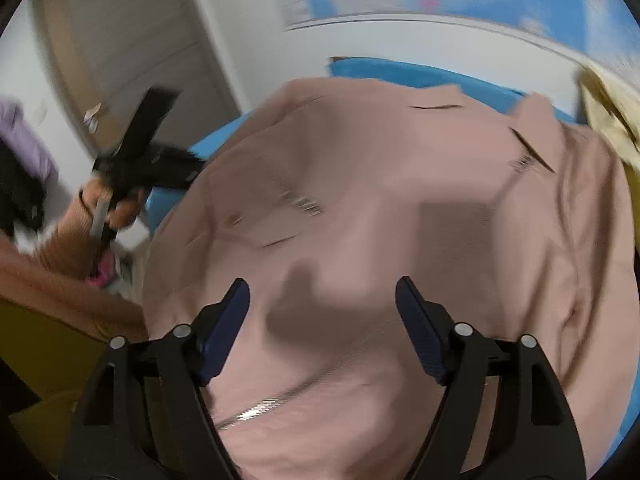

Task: Fold large clothes

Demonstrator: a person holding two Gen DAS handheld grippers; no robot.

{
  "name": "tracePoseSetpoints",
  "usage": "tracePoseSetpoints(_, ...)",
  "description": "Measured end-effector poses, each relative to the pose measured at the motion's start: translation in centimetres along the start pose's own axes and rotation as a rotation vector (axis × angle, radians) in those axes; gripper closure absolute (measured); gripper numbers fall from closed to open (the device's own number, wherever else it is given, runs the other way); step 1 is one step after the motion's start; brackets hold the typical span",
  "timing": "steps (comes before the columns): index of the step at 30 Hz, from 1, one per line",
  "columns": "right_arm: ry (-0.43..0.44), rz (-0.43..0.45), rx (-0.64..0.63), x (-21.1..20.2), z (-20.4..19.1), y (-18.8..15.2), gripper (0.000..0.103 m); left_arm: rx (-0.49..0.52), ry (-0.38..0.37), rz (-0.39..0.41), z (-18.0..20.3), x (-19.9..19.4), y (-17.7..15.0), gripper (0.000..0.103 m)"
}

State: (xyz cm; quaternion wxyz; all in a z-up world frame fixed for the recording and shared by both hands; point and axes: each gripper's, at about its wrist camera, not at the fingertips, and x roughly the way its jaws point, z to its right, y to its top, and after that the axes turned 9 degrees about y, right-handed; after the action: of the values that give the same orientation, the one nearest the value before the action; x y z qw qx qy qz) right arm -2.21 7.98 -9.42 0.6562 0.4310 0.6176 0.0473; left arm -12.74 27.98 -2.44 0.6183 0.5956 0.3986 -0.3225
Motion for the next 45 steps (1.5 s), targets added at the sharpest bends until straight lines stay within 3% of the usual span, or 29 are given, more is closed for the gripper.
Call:
tracePoseSetpoints(2, 0.016, -0.006, -0.026, 0.4, -1.1, 0.1, 0.028, -0.048, 0.043, 0.070, -1.6, -2.7, 0.4, 0.099)
tracePoseSetpoints(3, 0.012, -0.006, -0.039, 0.7, -1.6, 0.4, 0.028, -0.070, 0.114, 0.123, -2.9, -5.0, 0.9, 0.099)
tracePoseSetpoints(6, 0.007, 0.022, -0.052, 0.5, -1.8, 0.7, 0.028, -0.053, 0.452, 0.244, -5.0, -10.3, 2.1, 0.096)
tracePoseSetpoints(8, 0.012, 0.038, -0.030, 0.6, -1.4, 0.7, 0.028, -0.061, 0.591, 0.234, -6.4, -11.1, 2.4, 0.083)
tracePoseSetpoints(10, -0.006, 0.047, -0.012, 0.7, -0.7, 0.4, 0.028, -0.048, 0.793, 0.198, -7.1, -10.0, 2.2, 0.060)
tracePoseSetpoints(11, -0.026, 0.056, 0.000, 0.4, -0.2, 0.1, 0.028, -0.040, 0.820, 0.189, -7.0, -9.6, 1.7, 0.052)
tracePoseSetpoints(12, -0.055, 0.061, 0.015, 0.2, 0.3, -0.1, 0.028, -0.039, 0.763, 0.189, -6.6, -9.2, 1.0, 0.041)
tracePoseSetpoints(13, -0.072, 0.069, 0.035, -0.8, 0.8, -0.5, 0.028, -0.036, 0.670, 0.204, -6.2, -9.2, 0.4, 0.041)
tracePoseSetpoints(14, -0.084, 0.095, 0.078, -1.9, 1.8, -1.0, 0.028, -0.028, 0.514, 0.229, -5.6, -9.2, -0.4, 0.039)
tracePoseSetpoints(15, -0.093, 0.119, 0.110, -3.1, 2.4, -1.2, 0.028, -0.017, 0.301, 0.248, -4.7, -9.2, -1.4, 0.037)
tracePoseSetpoints(17, -0.158, 0.191, 0.205, -6.4, 4.4, -2.7, 0.028, 0.020, 0.092, 0.257, -3.1, -8.8, -2.7, 0.033)
tracePoseSetpoints(19, -0.263, 0.241, 0.282, -9.4, 6.1, -4.4, 0.028, 0.053, -0.032, 0.244, -1.6, -7.8, -3.3, 0.026)
tracePoseSetpoints(21, -0.383, 0.264, 0.360, -12.2, 7.9, -6.6, 0.023, 0.060, -0.113, 0.218, -0.7, -6.3, -2.9, 0.026)
tracePoseSetpoints(25, -0.543, 0.199, 0.465, -14.5, 11.1, -10.5, 0.018, 0.008, -0.212, 0.160, -0.6, -3.9, -1.7, 0.021)
tracePoseSetpoints(27, -0.560, 0.147, 0.495, -14.4, 12.2, -11.5, 0.020, -0.015, -0.254, 0.144, -0.6, -2.6, -0.9, 0.021)
tracePoseSetpoints(29, -0.524, 0.083, 0.492, -13.7, 13.7, -11.9, 0.036, -0.043, -0.280, 0.110, 0.4, -1.0, 0.0, 0.021)
tracePoseSetpoints(30, -0.509, 0.065, 0.492, -13.5, 14.3, -12.0, 0.073, -0.048, -0.281, 0.092, 1.0, -0.2, 0.6, 0.021)
tracePoseSetpoints(31, -0.473, 0.051, 0.508, -13.6, 15.1, -12.0, 0.098, -0.044, -0.272, 0.084, 1.3, 0.1, 0.8, 0.022)
tracePoseSetpoints(32, -0.477, 0.061, 0.522, -14.1, 15.6, -11.8, 0.101, -0.037, -0.261, 0.079, 1.7, 0.5, 1.1, 0.022)
tracePoseSetpoints(37, -0.617, 0.283, 0.596, -23.5, 19.9, -10.7, 0.101, -0.025, -0.222, 0.077, 2.2, 1.1, 2.6, 0.022)
tracePoseSetpoints(39, -0.691, 0.277, 0.623, -24.4, 22.4, -10.6, 0.100, -0.043, -0.194, 0.079, 1.5, 1.2, 2.9, 0.022)
tracePoseSetpoints(41, -0.763, 0.197, 0.647, -23.0, 25.1, -10.5, 0.099, -0.067, -0.171, 0.069, 0.7, 1.7, 3.5, 0.021)
tracePoseSetpoints(43, -0.791, 0.140, 0.700, -21.5, 26.1, -11.4, 0.088, -0.093, -0.160, 0.051, -0.1, 2.4, 4.1, 0.021)
tracePoseSetpoints(45, -0.806, 0.187, 0.703, -21.4, 25.1, -11.8, 0.068, -0.108, -0.150, 0.041, -0.6, 3.1, 4.7, 0.020)
